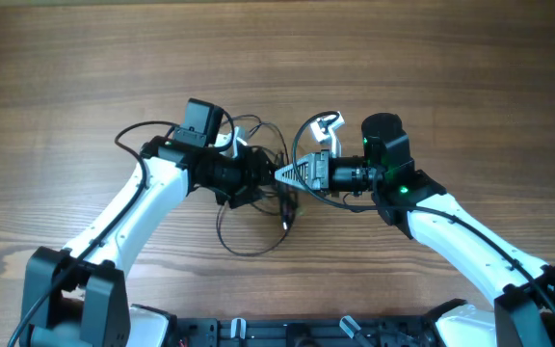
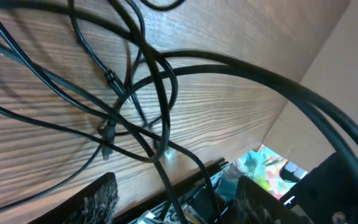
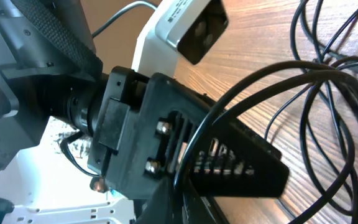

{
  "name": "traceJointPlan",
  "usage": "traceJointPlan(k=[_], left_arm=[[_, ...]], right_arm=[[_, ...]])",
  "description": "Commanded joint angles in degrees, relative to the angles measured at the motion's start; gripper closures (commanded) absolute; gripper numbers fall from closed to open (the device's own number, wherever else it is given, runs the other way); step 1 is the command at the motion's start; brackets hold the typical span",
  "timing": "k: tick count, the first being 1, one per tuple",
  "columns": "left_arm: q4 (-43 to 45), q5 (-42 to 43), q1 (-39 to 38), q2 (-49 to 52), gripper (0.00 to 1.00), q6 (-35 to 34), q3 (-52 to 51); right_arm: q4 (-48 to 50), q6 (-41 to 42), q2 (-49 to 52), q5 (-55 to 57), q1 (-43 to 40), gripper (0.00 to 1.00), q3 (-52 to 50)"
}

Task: Untangle cables

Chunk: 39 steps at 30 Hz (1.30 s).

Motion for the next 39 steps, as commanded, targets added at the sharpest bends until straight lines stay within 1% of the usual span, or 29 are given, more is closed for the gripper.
traceJointPlan(k=[1, 2, 3, 5, 6, 7, 9, 10, 12, 13, 14, 15, 17, 19, 20, 21, 23, 24, 25, 26, 27, 29, 31, 32, 35, 37, 39], left_arm=[[-0.90, 3.76, 0.96, -1.14, 0.39, 1.73, -0.07], [-1.90, 3.74, 0.35, -1.14, 0.40, 2.73, -0.07], [-2.71, 3.69, -0.52, -1.14, 0.43, 4.50, -0.07], [-3.48, 2.19, -1.66, -1.14, 0.46, 4.90, -0.07], [-3.39, 1.75, -1.66, -1.14, 0.46, 4.90, -0.07], [-3.21, 1.31, -1.57, -1.14, 0.46, 4.87, -0.07], [-2.93, 1.14, -1.57, -1.14, 0.46, 4.90, -0.07], [-2.80, 1.11, -1.57, -1.14, 0.46, 4.90, -0.07], [-2.80, 1.09, -1.57, -1.14, 0.56, 4.92, -0.07], [-2.80, 0.76, -1.57, -1.14, 0.62, 4.92, -0.07], [-2.80, 0.26, -1.57, -1.14, 0.67, 4.90, -0.07], [-2.80, -1.75, -1.57, -1.14, 0.69, 4.90, -0.07], [-2.89, -6.84, -1.55, -1.14, 0.69, 4.90, -0.07], [-3.26, -14.75, -1.55, -1.14, 0.69, 4.61, -0.07], [-3.39, -16.35, -1.49, -1.14, 0.70, 4.46, -0.07], [-3.45, -17.79, -0.92, -1.14, 0.70, 4.46, -0.07], [-3.43, -19.15, 1.18, -1.14, 0.64, 4.48, -0.07], [-3.43, -20.37, 3.04, -1.14, 0.55, 4.50, -0.07], [-3.43, -20.76, 4.96, -1.14, 0.43, 4.59, -0.07], [-3.43, -20.74, 7.04, -1.14, 0.35, 4.68, -0.07], [-3.41, -20.74, 10.73, -1.14, 0.25, 4.68, -0.07], [-3.37, -20.76, 14.67, -1.11, 0.19, 4.70, -0.07], [-3.43, -21.24, 15.65, -1.11, 0.18, 4.74, -0.07], [-3.43, -23.12, 15.65, -1.11, 0.18, 4.72, -0.07], [-3.43, -25.73, 15.65, -1.11, 0.18, 4.68, -0.07], [-3.45, -27.85, 15.65, -1.11, 0.19, 4.70, -0.07], [-3.58, -28.04, 15.63, -1.11, 0.19, 4.70, -0.07]], right_arm=[[4.26, -0.33, -0.09, 1.20, 0.22, 0.96, 0.33], [8.22, 0.52, -0.09, 1.51, 0.22, 0.96, 0.33], [13.75, 2.45, -0.09, 2.10, 0.22, 0.96, 0.33], [19.17, 2.47, -0.09, 3.34, 0.22, 0.95, 0.33], [17.22, 2.36, -0.09, 5.14, 0.22, 0.92, 0.33], [12.68, 1.60, -0.09, 7.04, 0.24, 0.84, 0.33], [-2.60, -3.15, -0.09, 12.92, 0.24, 0.84, 0.33], [-16.02, -5.88, -0.09, 21.27, 0.24, 0.84, 0.33], [-30.47, -5.75, -0.09, 34.58, 0.24, 0.82, 0.33], [-34.84, -5.01, -0.09, 39.17, 0.24, 0.82, 0.33], [-38.01, -5.07, -0.09, 42.56, 0.24, 0.82, 0.33], [-39.28, -5.05, -0.09, 43.82, 0.24, 0.80, 0.33], [-39.01, -5.03, -0.09, 43.80, 0.24, 0.79, 0.33], [-37.79, -5.73, -0.11, 42.95, 0.24, 0.78, 0.35], [-36.39, -8.52, -0.11, 40.81, 0.24, 0.78, 0.35], [-33.44, -15.58, -0.11, 35.50, 0.24, 0.78, 0.39], [-34.99, -22.10, -0.11, 33.05, 0.24, 0.77, 1.86], [-37.31, -25.57, -0.11, 33.07, 0.24, 0.76, 3.34], [-39.32, -27.78, -0.11, 33.38, 0.24, 0.76, 4.83], [-41.97, -29.40, -0.11, 34.82, 0.24, 0.76, 6.86], [-45.70, -31.34, -0.11, 37.55, 0.39, 0.76, 10.49], [-47.12, -32.06, -0.11, 38.99, 1.14, 0.72, 14.23], [-46.62, -32.06, -0.11, 38.84, 2.73, 0.69, 14.99], [-46.45, -32.09, -0.11, 38.84, 3.65, 0.68, 14.99], [-45.09, -35.26, -0.07, 40.39, 8.70, 0.66, 14.95], [-42.14, -35.30, 1.38, 44.76, 11.32, 0.66, 14.95], [-37.68, -35.32, 5.42, 44.87, 12.48, 0.66, 14.84]])
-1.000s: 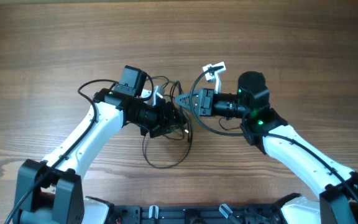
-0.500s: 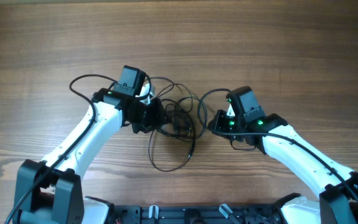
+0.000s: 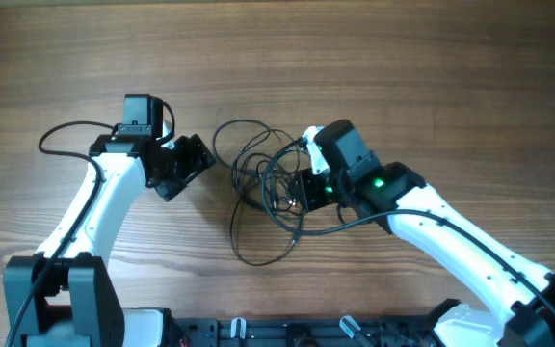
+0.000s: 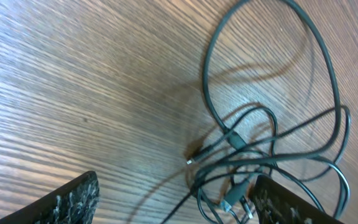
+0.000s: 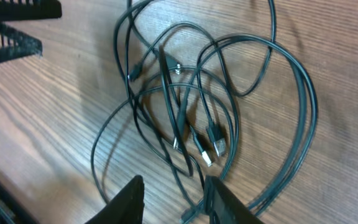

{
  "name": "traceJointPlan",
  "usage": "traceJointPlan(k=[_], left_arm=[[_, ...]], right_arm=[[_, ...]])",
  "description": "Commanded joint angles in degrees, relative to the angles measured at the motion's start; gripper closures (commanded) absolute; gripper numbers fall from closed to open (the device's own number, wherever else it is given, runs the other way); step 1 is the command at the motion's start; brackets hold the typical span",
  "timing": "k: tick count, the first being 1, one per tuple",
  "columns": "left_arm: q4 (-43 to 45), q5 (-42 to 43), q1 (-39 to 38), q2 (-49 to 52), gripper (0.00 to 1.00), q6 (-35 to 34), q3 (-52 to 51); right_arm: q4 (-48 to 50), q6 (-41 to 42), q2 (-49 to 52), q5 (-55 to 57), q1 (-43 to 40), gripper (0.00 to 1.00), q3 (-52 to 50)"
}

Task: Untangle cables

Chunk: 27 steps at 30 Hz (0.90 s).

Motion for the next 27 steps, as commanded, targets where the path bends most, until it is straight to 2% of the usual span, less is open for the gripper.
traceJointPlan(k=[1, 3, 4, 6, 8, 11, 13, 14, 16, 23, 27], left_arm=[[-0.52, -2.19, 0.15, -1.03, 0.19, 0.28, -0.04], [-0.96, -2.19, 0.15, -1.03, 0.18, 0.31, -0.04], [-0.98, -2.19, 0.13, -1.03, 0.18, 0.31, -0.04], [-0.94, -2.19, 0.13, -1.03, 0.15, 0.28, -0.04], [-0.90, -2.16, 0.00, -0.92, 0.13, 0.28, -0.04], [-0.26, -2.19, -1.22, -0.81, 0.13, 0.57, -0.04], [1.18, -2.16, -3.78, -0.68, 0.13, 1.57, -0.04], [2.27, -2.19, -5.20, -0.37, 0.13, 1.57, -0.04], [3.78, -2.40, -7.04, 0.57, 0.13, 1.57, -0.04], [4.74, -4.90, -8.17, 7.15, 0.12, 1.55, -0.04], [5.73, -4.90, -8.17, 12.17, 0.12, 1.55, -0.04]], right_arm=[[4.24, -0.74, 5.99, 2.95, 1.20, 0.66, 0.72], [6.08, -0.20, 9.88, 2.95, 1.29, 0.66, 0.72], [6.73, 1.09, 11.47, 2.91, 1.29, 0.70, 0.72], [7.80, 2.23, 12.72, -0.39, 1.29, 0.86, 0.72], [7.85, 2.27, 12.31, -3.61, 1.29, 0.96, 0.74], [7.96, 2.19, 10.51, -14.84, 1.27, 0.96, 1.05], [10.25, 2.08, 7.21, -30.32, 1.27, 0.96, 1.49], [11.45, 2.27, 5.55, -31.63, 1.27, 0.96, 1.49], [12.61, 2.25, 1.51, -28.79, 1.27, 0.96, 1.57], [6.69, 1.97, -10.82, -3.19, 1.27, 0.96, 1.73], [7.08, 0.31, -14.95, 0.81, 1.27, 0.96, 2.29]])
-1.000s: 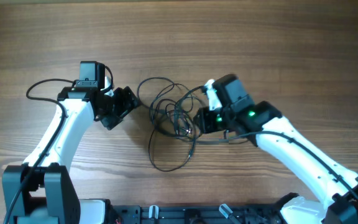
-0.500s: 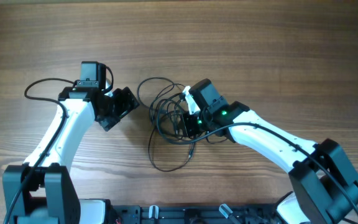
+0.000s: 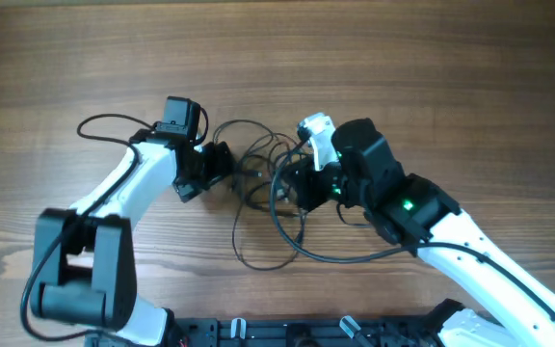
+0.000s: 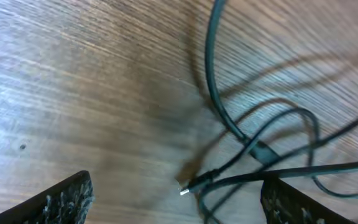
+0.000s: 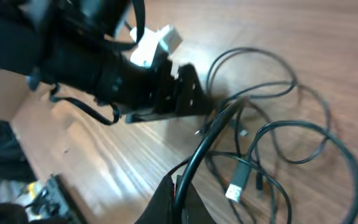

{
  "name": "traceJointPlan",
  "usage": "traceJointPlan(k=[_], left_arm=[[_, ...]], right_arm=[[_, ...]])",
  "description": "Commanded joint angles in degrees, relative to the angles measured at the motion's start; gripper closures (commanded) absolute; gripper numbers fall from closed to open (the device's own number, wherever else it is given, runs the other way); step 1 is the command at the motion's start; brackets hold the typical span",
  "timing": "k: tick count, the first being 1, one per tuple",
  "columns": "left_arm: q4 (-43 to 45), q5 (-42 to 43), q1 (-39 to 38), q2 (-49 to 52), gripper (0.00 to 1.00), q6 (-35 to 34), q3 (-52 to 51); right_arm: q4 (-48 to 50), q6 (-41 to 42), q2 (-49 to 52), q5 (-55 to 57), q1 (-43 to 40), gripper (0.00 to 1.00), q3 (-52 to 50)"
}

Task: Untangle cables

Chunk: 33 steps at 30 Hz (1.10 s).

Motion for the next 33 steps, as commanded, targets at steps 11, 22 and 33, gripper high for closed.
traceJointPlan(k=[11, 22, 33], left_arm=[[0.92, -0.92, -0.26, 6.38, 0.14, 1.14, -0.07], [-0.83, 18.75, -0.63, 1.29, 0.15, 9.09, 2.32], [11.47, 6.43, -18.67, 3.23, 0.09, 8.48, 2.32]], right_arm=[[17.73, 9.27, -17.22, 41.83, 0.04, 0.96, 1.99], [-26.60, 23.17, -18.40, 54.03, -12.07, 0.96, 1.97], [-27.08, 22.93, -15.19, 47.08, -12.07, 0.96, 1.97]])
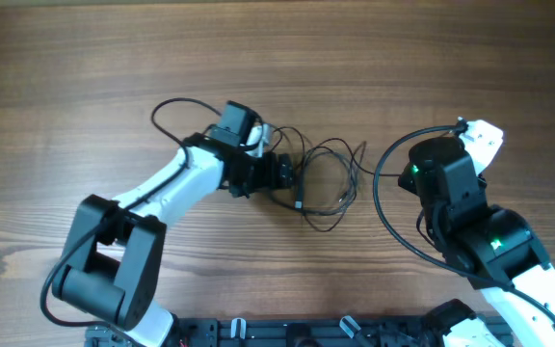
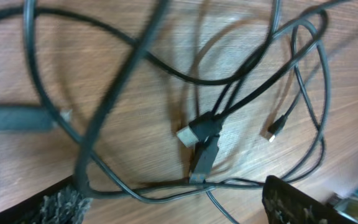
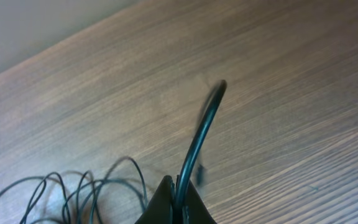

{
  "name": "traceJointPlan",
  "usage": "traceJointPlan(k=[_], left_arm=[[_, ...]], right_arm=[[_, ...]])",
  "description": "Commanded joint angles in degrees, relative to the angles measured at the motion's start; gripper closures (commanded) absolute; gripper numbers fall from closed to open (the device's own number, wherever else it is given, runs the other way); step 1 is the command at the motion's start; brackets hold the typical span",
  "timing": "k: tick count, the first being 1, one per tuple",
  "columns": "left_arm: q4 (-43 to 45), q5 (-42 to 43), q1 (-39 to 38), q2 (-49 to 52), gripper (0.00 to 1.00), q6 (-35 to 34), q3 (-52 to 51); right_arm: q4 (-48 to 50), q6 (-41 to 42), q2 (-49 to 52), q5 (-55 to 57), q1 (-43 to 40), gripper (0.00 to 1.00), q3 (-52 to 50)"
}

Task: Untangle cables

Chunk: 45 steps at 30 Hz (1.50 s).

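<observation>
A tangle of thin black cables (image 1: 321, 183) lies at the table's middle, with USB plugs (image 2: 199, 132) among its loops. My left gripper (image 1: 282, 175) is open low over the tangle's left side, and in the left wrist view several strands run between the open left gripper's (image 2: 179, 200) fingers. My right gripper (image 3: 178, 190) is shut on a thick black cable (image 3: 199, 135). In the overhead view the right gripper (image 1: 417, 175) is raised at the right, and the thick cable (image 1: 382, 198) arcs in a wide loop from it, apart from the thin cables.
The wooden table (image 1: 85, 77) stretches bare to the back and far left. The left arm's own wire (image 1: 176, 104) loops behind its wrist. A black rail (image 1: 287, 333) runs along the front edge between the arm bases.
My right gripper, still shut on the thick cable, has gone from over the tangle to the far right, and the cable now loops clear of it. The open left gripper has moved right onto the tangle.
Both grippers stood close together in the tangle at the centre. Then the left was open off to the left and the right open over the flat cables. Then the right was shut on the thick cable above them, and now holds it out to the right.
</observation>
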Motion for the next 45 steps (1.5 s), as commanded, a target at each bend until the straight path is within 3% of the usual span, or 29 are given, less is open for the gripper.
traceJointPlan(k=[1, 3, 4, 6, 8, 9, 13, 14, 15, 16, 18, 20, 23, 25, 27, 29, 31, 33, 36, 42, 45], left_arm=[[3.19, -7.04, -3.45, 1.01, 0.08, -0.94, 0.68], [6.45, -11.98, -5.64, 2.51, 0.09, -2.10, 0.68], [6.99, -15.13, -6.40, 3.21, 0.15, -2.10, 0.68], [5.31, -20.26, -6.60, 3.65, 0.41, -2.12, 0.68], [0.57, -26.27, -5.92, 3.65, 0.78, -3.41, 0.68], [-1.75, -27.96, -5.20, 3.65, 0.84, -3.65, 0.68], [-4.87, -28.06, -2.51, 3.65, 0.81, -3.63, 0.68], [-4.90, -28.06, -2.27, 3.65, 0.83, -3.63, 0.68], [-5.07, -28.09, -1.86, 3.65, 0.92, -3.65, 0.68], [-5.88, -28.28, -1.09, 3.65, 0.96, -3.76, 0.68], [-10.14, -33.59, 1.07, 3.65, 0.96, -7.41, 0.68], [-13.84, -37.24, 4.37, 3.63, 0.96, -9.46, 0.68], [-14.86, -34.75, 9.14, 3.63, 0.96, -14.60, 0.68], [-14.73, -32.06, 10.88, 3.63, 0.96, -16.24, 0.68], [-14.71, -30.58, 11.37, 3.63, 0.96, -16.94, 0.68], [-14.73, -30.58, 11.37, 3.63, 0.96, -16.94, 0.68], [-14.71, -30.58, 11.37, 3.63, 0.96, -16.94, 0.68], [-14.71, -30.58, 11.37, 3.63, 0.96, -16.94, 0.66], [-14.75, -30.58, 11.37, 3.63, 0.96, -16.94, 0.66], [-14.75, -30.60, 11.37, 3.65, 0.96, -16.90, 0.57], [-15.17, -32.59, 11.39, 3.65, 0.96, -16.74, -0.50]], right_arm=[[-0.04, 0.74, 0.85, -1.53, -0.17, 0.96, 0.42], [0.13, 0.70, 0.85, -2.82, -0.17, 0.96, 0.42], [0.11, 0.70, 0.85, -3.34, -0.17, 0.96, 0.42], [-0.39, 0.59, 0.85, -3.34, -0.17, 0.95, 0.42], [-1.46, 0.61, 0.85, -3.30, -0.17, 0.82, 0.28], [-1.55, 0.61, 0.85, -3.30, -0.17, 0.81, -0.02], [-1.77, 0.63, 1.99, -3.34, -0.17, 0.81, -0.39], [-1.79, 0.63, 2.32, -3.37, -0.17, 0.81, -0.39], [-1.81, 0.63, 2.80, -3.63, -0.17, 0.81, -0.39], [-1.81, 0.61, 3.26, -4.37, -0.17, 0.82, -0.39], [-1.44, 0.61, 4.94, -8.39, -0.17, 0.82, -0.39], [1.33, -3.04, 8.44, -22.75, -0.15, 0.81, -0.39], [9.27, -17.86, 19.12, -49.83, 0.55, 0.81, -0.39], [11.43, -19.04, 25.51, -56.43, 1.90, 0.77, -0.39], [15.89, -21.11, 31.39, -63.80, 4.48, 0.66, -0.39], [19.58, -21.05, 33.86, -65.18, 6.38, 0.61, -0.39], [21.64, -20.20, 34.01, -64.02, 6.71, 0.63, -0.39], [21.09, -17.51, 34.01, -58.53, 6.71, 0.82, -0.39], [18.01, -15.50, 34.01, -51.76, 6.71, 0.96, -0.39], [14.01, -17.18, 33.03, -55.32, 5.64, 0.96, 1.25], [3.43, -22.47, 28.15, -52.15, -1.86, 0.96, 8.90]])
